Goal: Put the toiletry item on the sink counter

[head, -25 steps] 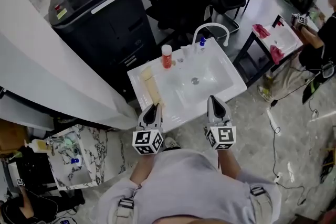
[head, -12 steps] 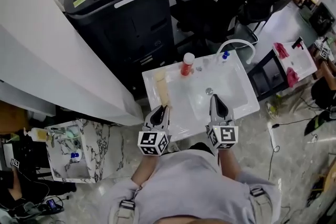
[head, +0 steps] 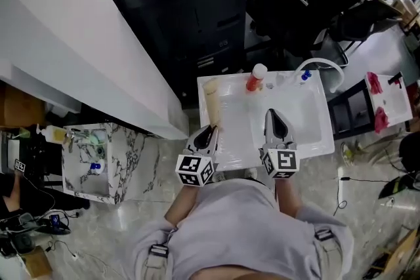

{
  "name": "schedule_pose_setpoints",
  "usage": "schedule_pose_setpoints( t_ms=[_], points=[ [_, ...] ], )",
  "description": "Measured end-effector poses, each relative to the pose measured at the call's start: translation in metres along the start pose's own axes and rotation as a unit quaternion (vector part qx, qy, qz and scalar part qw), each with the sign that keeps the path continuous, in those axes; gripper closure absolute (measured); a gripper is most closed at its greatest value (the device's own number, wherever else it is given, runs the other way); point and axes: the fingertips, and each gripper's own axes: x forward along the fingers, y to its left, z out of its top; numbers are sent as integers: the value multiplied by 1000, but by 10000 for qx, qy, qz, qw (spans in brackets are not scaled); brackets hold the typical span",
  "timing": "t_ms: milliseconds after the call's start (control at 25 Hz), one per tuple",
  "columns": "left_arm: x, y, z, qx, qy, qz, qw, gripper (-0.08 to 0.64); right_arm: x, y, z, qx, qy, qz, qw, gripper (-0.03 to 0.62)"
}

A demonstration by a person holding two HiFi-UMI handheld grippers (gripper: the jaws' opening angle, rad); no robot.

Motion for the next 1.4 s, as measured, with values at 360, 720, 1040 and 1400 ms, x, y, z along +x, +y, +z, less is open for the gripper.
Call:
schedule_pose_setpoints(
  t_ms=[360,720,1040,1400],
  points=[
    [18,-1,-11,-138,150,439,9988,518,9,-30,5,11,-29,306,9995,588],
    [34,7,-30,-300,353,725,9963,519,9,-53,-6,174,85,316,9993,588],
    [40,8,-49,-395,540,777,9947,520,16,-56,-5,183,70,400,9990,588],
    [45,11,-70,-440,789,820,9925,520,17,-58,-3,154,66,425,9990,588]
  ],
)
